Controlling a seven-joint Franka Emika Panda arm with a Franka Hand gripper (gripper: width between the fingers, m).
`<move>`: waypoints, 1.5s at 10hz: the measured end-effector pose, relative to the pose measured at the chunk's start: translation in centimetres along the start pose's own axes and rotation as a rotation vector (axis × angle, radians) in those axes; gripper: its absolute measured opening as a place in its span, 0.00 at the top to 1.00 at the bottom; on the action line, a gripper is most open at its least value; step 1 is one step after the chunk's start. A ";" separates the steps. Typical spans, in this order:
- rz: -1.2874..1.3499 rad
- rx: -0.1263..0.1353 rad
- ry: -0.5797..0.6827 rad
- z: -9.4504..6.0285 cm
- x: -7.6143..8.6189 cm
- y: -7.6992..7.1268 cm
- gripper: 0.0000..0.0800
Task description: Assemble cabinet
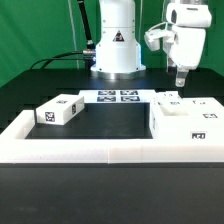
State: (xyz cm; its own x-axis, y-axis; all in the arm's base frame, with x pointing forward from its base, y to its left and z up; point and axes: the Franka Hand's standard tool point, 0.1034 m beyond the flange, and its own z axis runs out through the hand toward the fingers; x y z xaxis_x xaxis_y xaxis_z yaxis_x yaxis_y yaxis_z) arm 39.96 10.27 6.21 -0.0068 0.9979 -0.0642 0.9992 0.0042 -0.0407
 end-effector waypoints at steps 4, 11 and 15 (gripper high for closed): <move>-0.010 0.016 0.032 2.6 -0.2 -1.4 0.00; -0.005 0.056 0.043 4.7 0.1 -2.7 0.15; -0.006 0.071 0.043 5.3 0.1 -3.2 0.78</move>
Offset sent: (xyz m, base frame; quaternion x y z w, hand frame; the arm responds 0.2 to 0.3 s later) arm -0.0122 -0.0046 -0.0209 0.0081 0.0267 0.0024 0.9996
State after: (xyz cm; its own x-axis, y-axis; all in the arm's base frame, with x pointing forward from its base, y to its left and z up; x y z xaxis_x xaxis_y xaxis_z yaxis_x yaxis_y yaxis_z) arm 36.56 10.06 1.06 -0.0094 0.9997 -0.0207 0.9937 0.0070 -0.1117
